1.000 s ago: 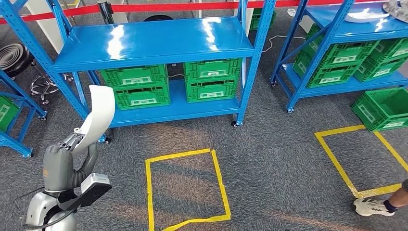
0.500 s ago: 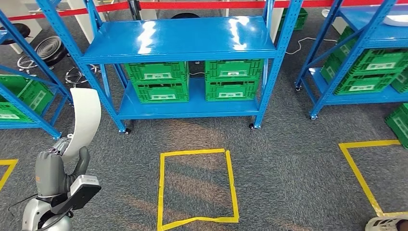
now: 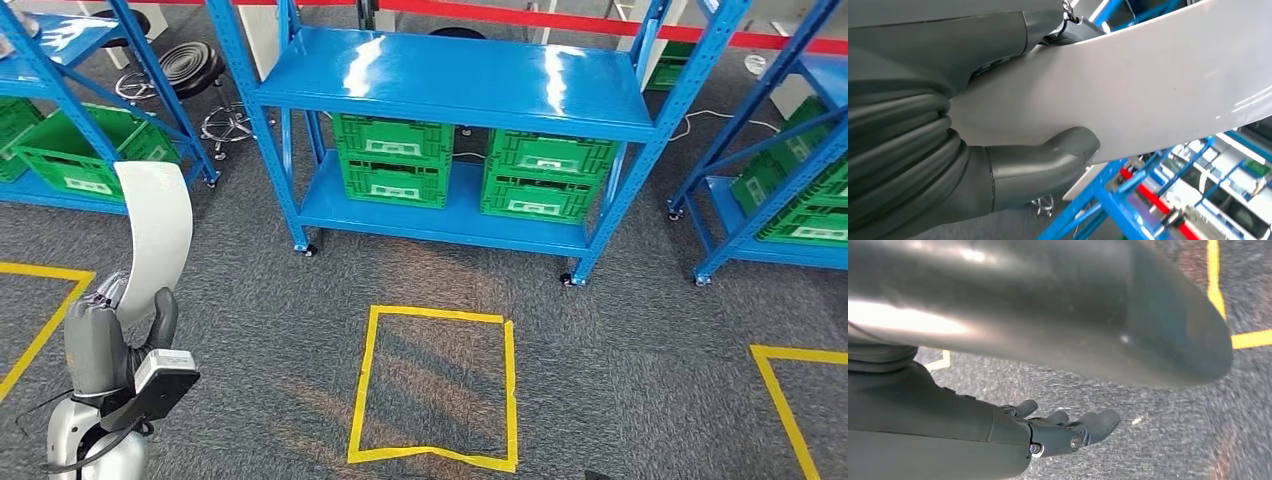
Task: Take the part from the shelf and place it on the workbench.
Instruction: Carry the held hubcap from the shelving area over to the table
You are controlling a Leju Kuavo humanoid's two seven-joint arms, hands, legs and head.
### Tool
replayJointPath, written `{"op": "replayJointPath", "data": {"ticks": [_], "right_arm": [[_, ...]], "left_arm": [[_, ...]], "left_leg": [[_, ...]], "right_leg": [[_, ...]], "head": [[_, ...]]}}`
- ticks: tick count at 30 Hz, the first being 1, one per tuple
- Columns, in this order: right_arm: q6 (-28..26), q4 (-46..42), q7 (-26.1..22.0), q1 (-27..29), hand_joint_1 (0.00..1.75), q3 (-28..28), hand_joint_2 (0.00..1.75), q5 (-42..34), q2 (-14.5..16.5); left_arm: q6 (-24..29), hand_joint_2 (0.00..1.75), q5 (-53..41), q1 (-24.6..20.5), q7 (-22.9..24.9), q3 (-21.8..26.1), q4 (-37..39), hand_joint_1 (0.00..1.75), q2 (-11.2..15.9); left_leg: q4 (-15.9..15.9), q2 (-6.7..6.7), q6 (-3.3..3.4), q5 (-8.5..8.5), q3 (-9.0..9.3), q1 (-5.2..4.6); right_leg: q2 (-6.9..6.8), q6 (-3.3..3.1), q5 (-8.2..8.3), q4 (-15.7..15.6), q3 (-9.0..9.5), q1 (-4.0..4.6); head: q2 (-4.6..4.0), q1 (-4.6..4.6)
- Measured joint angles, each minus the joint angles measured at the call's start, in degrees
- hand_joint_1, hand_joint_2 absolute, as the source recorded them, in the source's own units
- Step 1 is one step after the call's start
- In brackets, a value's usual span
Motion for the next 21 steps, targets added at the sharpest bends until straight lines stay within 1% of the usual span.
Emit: {"op": "replayJointPath", "data": {"ticks": [1, 2, 3, 4, 5, 6, 7, 8, 9, 10, 11, 12, 13, 14, 15, 16, 17, 18, 19, 20, 21], "right_arm": [[-0.01, 0.00, 0.28, 0.10, 0.00, 0.10, 0.00, 0.25, -0.04], [-0.01, 0.00, 0.44, 0.17, 0.00, 0.21, 0.00, 0.43, -0.09], [-0.01, 0.00, 0.51, 0.22, 0.00, 0.32, 0.00, 0.56, -0.16], [-0.01, 0.00, 0.53, 0.22, 0.00, 0.42, 0.00, 0.63, -0.22], [0.01, 0.00, 0.53, 0.18, 0.00, 0.54, 0.00, 0.70, -0.33], [0.01, 0.00, 0.47, 0.14, 0.00, 0.66, 0.00, 0.82, -0.44], [-0.01, 0.00, 0.33, 0.10, 0.00, 0.80, 0.00, 1.01, -0.54], [-0.09, 0.00, 0.10, 0.05, 0.00, 0.95, 0.00, 1.27, -0.67], [-0.19, 0.00, -0.19, 0.03, 0.00, 1.07, 0.00, 1.57, -0.80], [-0.27, 0.00, -0.56, 0.01, 0.00, 1.25, 0.00, 1.94, -0.90], [-0.33, -0.01, -0.94, -0.01, 0.00, 1.45, 0.00, 2.33, -1.10], [-0.30, -0.01, -1.29, 0.00, 0.00, 1.67, 0.00, 2.72, -1.30], [-0.24, -0.02, -1.57, 0.08, 0.00, 1.94, 0.00, 3.10, -1.54], [-0.16, -0.02, -1.58, 0.20, 0.00, 2.18, 0.00, 3.43, -1.81], [-0.10, -0.02, -1.41, 0.35, 0.00, 2.38, 0.00, 3.71, -2.05], [-0.06, -0.02, -1.17, 0.49, 0.00, 2.52, 0.00, 3.93, -2.26], [-0.04, -0.02, -0.93, 0.58, 0.00, 2.60, 0.00, 4.09, -2.38], [-0.04, -0.02, -0.77, 0.61, 0.00, 2.64, 0.00, 4.19, -2.47], [-0.03, -0.02, -0.65, 0.62, 0.00, 2.69, 0.00, 4.25, -2.49], [0.00, -0.02, -0.50, 0.59, 0.00, 2.74, 0.00, 4.30, -2.50], [0.05, -0.02, -0.36, 0.58, 0.00, 2.81, 0.00, 4.39, -2.50]], "left_arm": [[0.09, 1.75, 0.45, 0.01, -0.60, -0.01, -0.03, 1.75, -0.21], [0.14, 1.75, 0.94, 0.03, -1.14, -0.01, -0.04, 1.75, -0.43], [0.18, 1.75, 1.37, 0.05, -1.55, 0.00, -0.03, 1.75, -0.61], [0.22, 1.75, 1.61, 0.05, -1.80, 0.01, -0.03, 1.75, -0.75], [0.27, 1.75, 1.76, 0.05, -1.98, 0.01, -0.03, 1.75, -0.91], [0.34, 1.75, 1.89, 0.00, -2.13, 0.01, -0.03, 1.75, -1.03], [0.40, 1.75, 2.11, -0.04, -2.36, 0.01, -0.03, 1.75, -1.16], [0.53, 1.75, 2.47, -0.04, -2.70, 0.01, -0.03, 1.75, -1.28], [0.68, 1.75, 2.97, -0.01, -3.08, 0.01, -0.02, 1.75, -1.37], [0.81, 1.75, 3.70, 0.14, -3.57, 0.01, -0.02, 1.75, -1.44], [0.92, 1.75, 4.50, 0.39, -4.06, 0.01, -0.01, 1.75, -1.47], [0.93, 1.75, 5.31, 0.60, -4.46, 0.01, 0.02, 1.75, -1.49], [0.80, 1.75, 6.04, 0.78, -4.80, 0.00, 0.09, 1.75, -1.50], [0.50, 1.75, 6.51, 0.92, -5.00, -0.01, 0.23, 1.75, -1.51], [0.09, 1.75, 6.74, 1.05, -5.08, -0.04, 0.41, 1.75, -1.52], [-0.33, 1.75, 6.83, 1.26, -5.11, -0.08, 0.61, 1.75, -1.53], [-0.68, 1.75, 6.83, 1.50, -5.09, -0.12, 0.81, 1.75, -1.54], [-0.90, 1.75, 6.77, 1.71, -5.01, -0.18, 0.99, 1.75, -1.54], [-1.04, 1.75, 6.60, 1.85, -4.88, -0.24, 1.12, 1.75, -1.54], [-1.15, 1.75, 6.33, 1.91, -4.66, -0.30, 1.19, 1.75, -1.54], [-1.22, 1.75, 5.96, 1.98, -4.41, -0.36, 1.20, 1.75, -1.54]], "left_leg": [[0.08, -0.72, 0.08, 0.12, -0.21, -0.10], [0.20, -1.50, 0.09, 0.21, -0.39, -0.17], [0.34, -2.30, 0.05, 0.29, -0.52, -0.21], [0.48, -3.10, -0.03, 0.35, -0.59, -0.23], [0.59, -3.84, -0.14, 0.42, -0.65, -0.18], [0.67, -4.55, -0.36, 0.51, -0.76, -0.19], [0.68, -5.16, -0.67, 0.67, -0.93, -0.15], [0.60, -5.70, -1.03, 0.85, -1.13, -0.06], [0.44, -6.24, -1.44, 1.07, -1.31, -0.02], [0.28, -6.73, -1.82, 1.27, -1.50, 0.02], [0.49, -6.35, -2.10, 1.13, -1.76, -0.04], [1.50, -5.23, -2.35, 0.42, -2.36, -0.14], [3.74, -3.62, -2.57, -0.97, -3.48, -0.23], [7.15, -1.75, -2.75, -2.90, -5.04, -0.24], [11.04, -0.59, -2.96, -4.80, -6.82, -0.16], [14.27, 0.00, -3.16, -6.06, -8.21, -0.08], [15.84, 0.26, -3.26, -6.35, -8.76, -0.02], [15.10, 0.48, -3.29, -5.58, -8.11, 0.02], [12.08, 0.96, -3.23, -4.01, -6.25, 0.02], [7.81, 2.16, -3.11, -2.45, -3.73, -0.04], [3.93, 3.66, -2.82, -1.33, -1.50, -0.14]], "right_leg": [[0.20, -0.10, -0.92, 3.01, -1.42, 0.08], [0.30, -0.28, -0.76, 4.12, -1.99, 0.16], [0.47, -0.54, 0.57, 2.69, -1.30, 0.24], [0.94, -0.86, 2.68, -0.99, 0.54, 0.31], [2.12, -1.21, 4.41, -5.37, 2.76, 0.36], [3.26, -1.47, 5.71, -9.17, 4.65, 0.51], [4.07, -1.67, 6.33, -11.63, 5.80, 0.61], [4.48, -1.81, 6.29, -12.53, 6.14, 0.79], [4.04, -1.94, 6.42, -12.65, 6.10, 0.98], [3.31, -2.23, 6.64, -12.84, 6.10, 0.85], [2.67, -2.59, 6.88, -13.12, 6.17, 0.74], [1.96, -2.94, 7.13, -13.41, 6.23, 0.54], [1.19, -3.23, 7.34, -13.68, 6.26, 0.37], [0.47, -3.39, 7.39, -13.73, 6.22, 0.41], [-0.31, -3.46, 7.40, -13.70, 6.13, 0.46], [-1.15, -3.47, 7.38, -13.65, 6.04, 0.51], [-1.98, -3.47, 7.37, -13.62, 5.97, 0.54], [-2.78, -3.45, 7.36, -13.59, 5.93, 0.55], [-3.56, -3.38, 7.32, -13.57, 5.95, 0.55], [-4.29, -3.26, 7.25, -13.52, 6.04, 0.60], [-4.94, -3.04, 7.12, -13.44, 6.14, 0.76]], "head": [[0.00, -0.01], [0.00, 0.00], [0.00, 0.00], [0.00, 0.01], [0.00, 0.00], [0.00, -0.02], [0.00, -0.01], [0.00, -0.01], [0.00, 0.01], [0.00, 0.03], [0.00, 0.02], [0.00, -0.12], [0.00, -0.31], [0.00, -0.49], [0.00, -0.65], [0.00, -0.69], [0.00, -0.69], [0.00, -0.69], [0.00, -0.69], [0.00, -0.69], [0.00, -0.69]]}}
